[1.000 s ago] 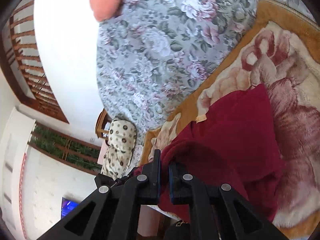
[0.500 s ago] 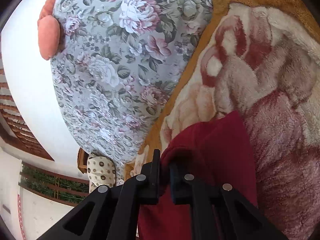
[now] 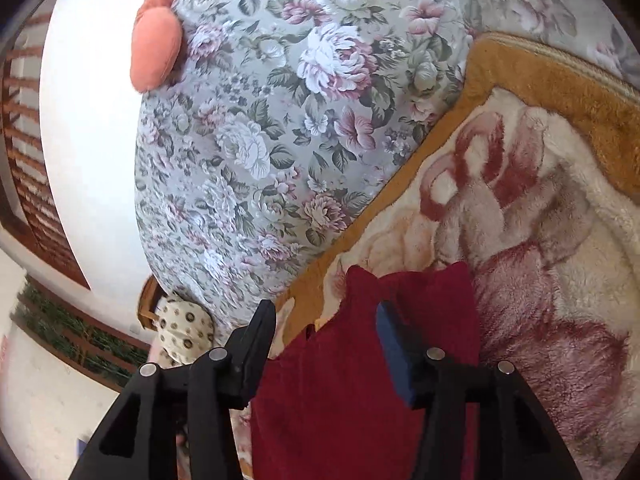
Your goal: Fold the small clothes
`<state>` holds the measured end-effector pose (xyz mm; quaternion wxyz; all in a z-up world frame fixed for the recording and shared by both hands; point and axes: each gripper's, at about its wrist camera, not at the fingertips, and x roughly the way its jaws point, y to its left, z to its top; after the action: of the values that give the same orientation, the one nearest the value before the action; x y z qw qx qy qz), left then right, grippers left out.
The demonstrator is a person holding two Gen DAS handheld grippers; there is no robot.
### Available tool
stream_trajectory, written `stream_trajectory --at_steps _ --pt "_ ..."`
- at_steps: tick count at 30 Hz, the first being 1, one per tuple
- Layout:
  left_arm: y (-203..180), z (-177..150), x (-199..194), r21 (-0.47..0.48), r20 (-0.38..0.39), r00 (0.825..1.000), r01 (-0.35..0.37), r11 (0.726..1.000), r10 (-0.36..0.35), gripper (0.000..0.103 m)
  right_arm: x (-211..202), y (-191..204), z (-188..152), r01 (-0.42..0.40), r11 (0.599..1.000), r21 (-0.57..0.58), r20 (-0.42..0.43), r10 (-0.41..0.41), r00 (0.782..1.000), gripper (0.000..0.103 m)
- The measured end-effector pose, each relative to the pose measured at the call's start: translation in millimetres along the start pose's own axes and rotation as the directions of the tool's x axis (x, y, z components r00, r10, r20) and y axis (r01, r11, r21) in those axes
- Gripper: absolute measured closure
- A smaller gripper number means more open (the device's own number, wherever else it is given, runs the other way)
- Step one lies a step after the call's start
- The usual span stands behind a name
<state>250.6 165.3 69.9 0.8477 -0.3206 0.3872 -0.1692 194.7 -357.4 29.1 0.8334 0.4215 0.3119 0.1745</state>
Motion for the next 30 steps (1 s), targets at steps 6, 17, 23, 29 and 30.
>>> stream_trajectory --at_steps 6,17,23,29,30 --pt "-60.7 -72.4 -4.1 0.352 -0.046 0.997 -0.048 0.935 0.068 0.043 37.6 81.4 -23.7 0.26 0.748 -0.611 -0.002 -0.331 0.944 0.055" --pt "-13.9 -147.0 27.3 0.359 -0.116 0.986 -0.068 0.931 0.117 0.047 151.6 20.4 -0.3 0.306 0.682 -0.664 -0.188 -0.548 0.815 0.079" --pt "-41.9 -104.7 24.4 0.367 -0.057 0.993 -0.073 0.927 0.101 0.047 132.7 48.8 -2.6 0.317 0.624 -0.714 -0.152 -0.58 0.8 0.079" --pt "-37.5 -51.5 80.6 0.309 -0.092 0.961 -0.223 0.925 0.262 0.045 55.1 95.1 -59.4 0.079 0.638 -0.766 -0.241 -0.398 0.885 0.077" --pt "-18.5 -44.5 99.2 0.244 -0.141 0.93 -0.301 0.922 0.341 0.047 46.6 92.0 -77.5 0.056 0.612 -0.789 -0.253 -0.406 0.878 0.077"
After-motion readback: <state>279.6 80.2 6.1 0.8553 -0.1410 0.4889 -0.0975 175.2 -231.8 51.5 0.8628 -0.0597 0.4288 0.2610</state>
